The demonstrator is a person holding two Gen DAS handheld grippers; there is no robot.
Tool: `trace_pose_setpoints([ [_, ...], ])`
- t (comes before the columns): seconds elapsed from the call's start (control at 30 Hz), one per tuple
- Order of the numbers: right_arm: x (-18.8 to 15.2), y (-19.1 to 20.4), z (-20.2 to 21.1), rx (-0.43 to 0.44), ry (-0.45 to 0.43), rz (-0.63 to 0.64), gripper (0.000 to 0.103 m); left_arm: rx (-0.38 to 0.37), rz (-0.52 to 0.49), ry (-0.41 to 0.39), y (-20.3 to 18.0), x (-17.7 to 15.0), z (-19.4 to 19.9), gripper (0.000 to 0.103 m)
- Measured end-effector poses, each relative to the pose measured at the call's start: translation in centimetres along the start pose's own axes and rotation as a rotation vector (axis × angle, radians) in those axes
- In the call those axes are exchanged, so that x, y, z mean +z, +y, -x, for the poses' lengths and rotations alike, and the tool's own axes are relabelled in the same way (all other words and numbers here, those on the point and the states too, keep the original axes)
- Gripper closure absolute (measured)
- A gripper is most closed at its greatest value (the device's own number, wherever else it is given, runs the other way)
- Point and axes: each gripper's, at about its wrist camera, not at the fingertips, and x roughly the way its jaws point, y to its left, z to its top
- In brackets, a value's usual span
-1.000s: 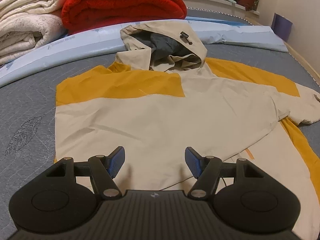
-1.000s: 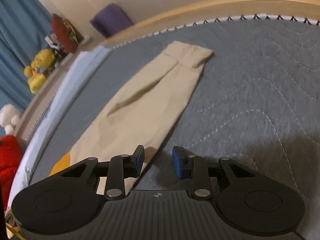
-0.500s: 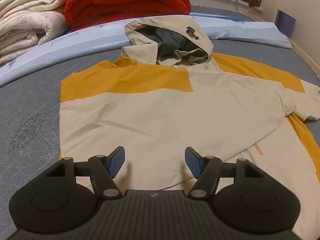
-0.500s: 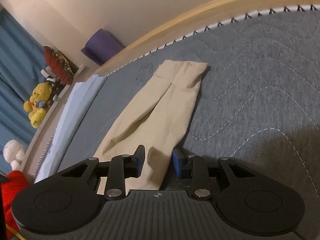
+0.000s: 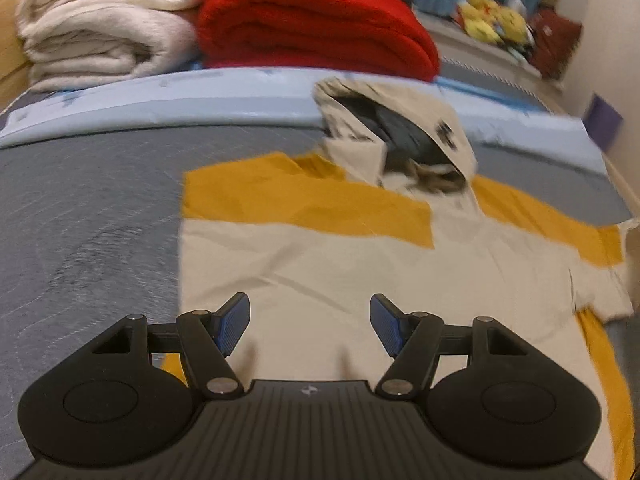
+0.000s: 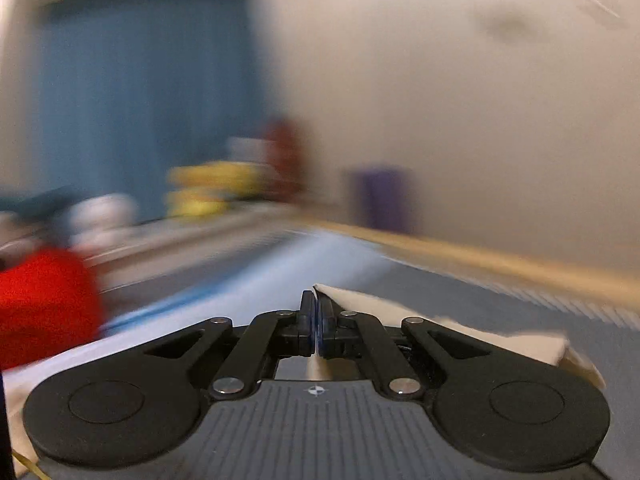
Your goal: Fold large clothes
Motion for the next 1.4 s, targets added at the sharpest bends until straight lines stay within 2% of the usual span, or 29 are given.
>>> trace_pose_setpoints([
  [0.07, -0.2, 6.7, 3.5, 0.210, 0.002, 0.114, 0.103, 0.005, 0.049, -0.008, 1.4, 0.5, 0.6, 0.031],
  [0.1, -0.8, 9.8, 5.3, 0.333, 0.034, 0.142, 0.100, 0.007, 0.066, -0.012, 1.9, 0.7, 0.8, 0.031],
  [0.17, -2.5, 15.2, 8.4, 0.574, 0.162, 0.214, 0.098, 0.011, 0.095, -0.021, 3.0, 1.0, 1.4, 0.031],
  [0.23, -4.6, 19.3, 11.5, 0.718, 0.273, 0.275, 0.093, 0.013, 0.119, -0.021, 3.9, 1.1, 1.8, 0.031],
  [0.3, -6.3, 21.6, 14.2, 0.784, 0.370, 0.300, 0.081, 0.006, 0.147, -0.017, 4.6, 1.1, 2.1, 0.031],
  [0.37, -6.9, 22.4, 16.2, 0.785, 0.408, 0.298, 0.077, -0.002, 0.166, -0.011, 5.0, 1.0, 2.3, 0.031],
  [0.47, -6.4, 21.8, 17.9, 0.725, 0.432, 0.261, 0.069, -0.017, 0.183, -0.008, 5.3, 1.0, 2.5, 0.031],
  [0.57, -6.5, 20.5, 18.1, 0.652, 0.424, 0.191, 0.060, -0.031, 0.220, 0.002, 5.7, 0.9, 2.1, 0.032],
  [0.63, -7.6, 19.3, 16.9, 0.624, 0.438, 0.128, 0.059, -0.039, 0.257, 0.013, 6.1, 0.8, 1.6, 0.036],
  [0.7, -9.7, 18.3, 14.7, 0.576, 0.488, 0.097, 0.059, -0.047, 0.271, 0.019, 6.1, 0.4, 1.0, 0.057],
  [0.8, -12.4, 18.4, 11.5, 0.523, 0.607, 0.005, 0.059, -0.051, 0.243, 0.026, 5.5, 0.0, -0.5, 0.074],
  [0.87, -13.8, 18.3, 9.4, 0.492, 0.693, -0.096, 0.059, -0.077, 0.254, 0.019, 5.3, -0.1, -1.4, 0.075],
  [0.9, -14.4, 18.2, 8.5, 0.505, 0.726, -0.135, 0.059, -0.086, 0.261, 0.019, 5.2, -0.1, -2.0, 0.075],
  [0.97, -15.6, 18.0, 6.8, 0.484, 0.784, -0.170, 0.059, -0.089, 0.284, 0.023, 5.0, 0.0, -3.1, 0.075],
  [1.17, -19.0, 16.5, 2.6, 0.393, 0.920, -0.330, 0.058, -0.122, 0.330, 0.048, 4.5, 0.1, -5.2, 0.075],
  [1.27, -20.0, 16.3, 1.7, 0.370, 0.940, -0.403, 0.059, -0.149, 0.364, 0.068, 4.3, 0.2, -5.7, 0.073],
  [1.3, -19.8, 16.1, 1.8, 0.372, 0.936, -0.420, 0.064, -0.157, 0.373, 0.073, 4.3, 0.2, -5.9, 0.072],
  [1.33, -19.7, 16.3, 1.9, 0.377, 0.927, -0.432, 0.075, -0.166, 0.381, 0.077, 4.2, 0.1, -6.0, 0.072],
  [1.37, -19.6, 16.2, 2.1, 0.394, 0.917, -0.446, 0.098, -0.176, 0.391, 0.082, 4.2, 0.1, -6.1, 0.070],
  [1.4, -19.4, 16.3, 2.4, 0.416, 0.908, -0.460, 0.101, -0.187, 0.405, 0.088, 4.3, 0.0, -6.3, 0.067],
])
